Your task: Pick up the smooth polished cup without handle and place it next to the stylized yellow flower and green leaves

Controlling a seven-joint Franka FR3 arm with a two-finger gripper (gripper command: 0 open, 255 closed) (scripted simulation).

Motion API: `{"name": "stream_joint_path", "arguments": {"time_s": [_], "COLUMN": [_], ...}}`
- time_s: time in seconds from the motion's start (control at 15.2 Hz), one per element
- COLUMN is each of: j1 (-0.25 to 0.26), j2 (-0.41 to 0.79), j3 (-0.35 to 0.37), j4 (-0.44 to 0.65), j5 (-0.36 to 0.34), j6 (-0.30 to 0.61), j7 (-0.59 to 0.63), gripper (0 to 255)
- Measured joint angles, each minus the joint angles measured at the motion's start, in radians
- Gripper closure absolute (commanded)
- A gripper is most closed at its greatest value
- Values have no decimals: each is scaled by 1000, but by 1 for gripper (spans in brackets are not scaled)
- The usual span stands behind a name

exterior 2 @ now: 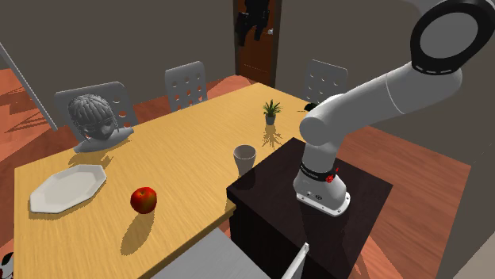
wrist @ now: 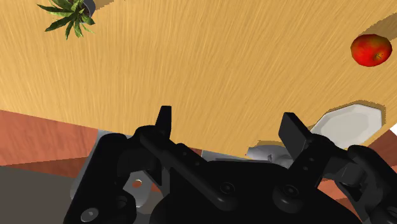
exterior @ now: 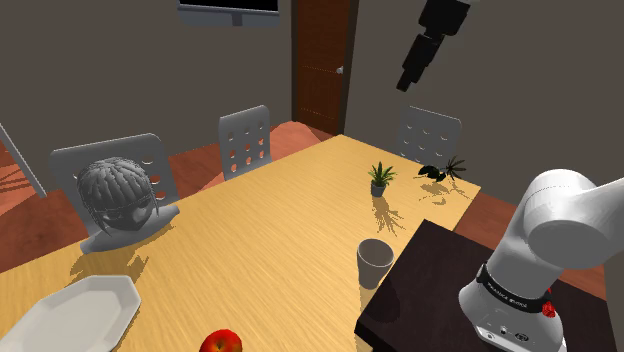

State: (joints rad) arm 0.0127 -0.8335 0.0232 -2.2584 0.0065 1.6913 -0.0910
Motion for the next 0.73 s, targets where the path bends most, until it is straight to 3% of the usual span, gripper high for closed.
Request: {"name": "stream_joint_path", "arguments": {"time_s": [0.13, 0.73], "j1": [0, 16], "j2": [-2, -23], "j3": [-3, -14], "j4": [-16, -292], "j5": [1, 29], "j6": [11, 194], "j7": [-3, -17], "gripper": [0, 0]}}
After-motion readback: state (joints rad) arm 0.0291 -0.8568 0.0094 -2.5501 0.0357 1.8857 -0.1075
